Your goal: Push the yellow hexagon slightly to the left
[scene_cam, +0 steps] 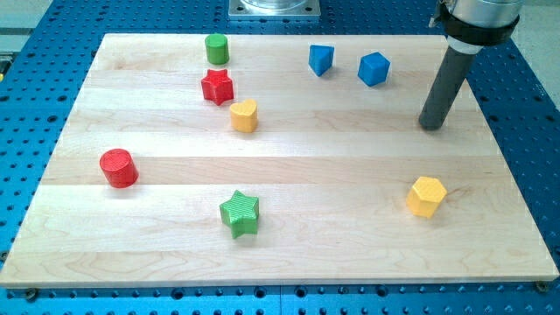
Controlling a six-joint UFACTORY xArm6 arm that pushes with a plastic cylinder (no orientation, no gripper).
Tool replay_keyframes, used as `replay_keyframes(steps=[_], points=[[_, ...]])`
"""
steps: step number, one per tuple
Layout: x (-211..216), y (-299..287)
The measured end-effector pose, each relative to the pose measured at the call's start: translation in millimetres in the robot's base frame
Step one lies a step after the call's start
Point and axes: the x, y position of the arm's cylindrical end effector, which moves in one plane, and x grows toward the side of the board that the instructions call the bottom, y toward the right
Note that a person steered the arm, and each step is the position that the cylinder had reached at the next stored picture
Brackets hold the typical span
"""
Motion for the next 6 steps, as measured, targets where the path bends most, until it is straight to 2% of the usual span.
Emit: replay_keyframes(steps=[2, 3, 4, 6], points=[[13, 16], [85, 13], [142, -23], [215, -201]])
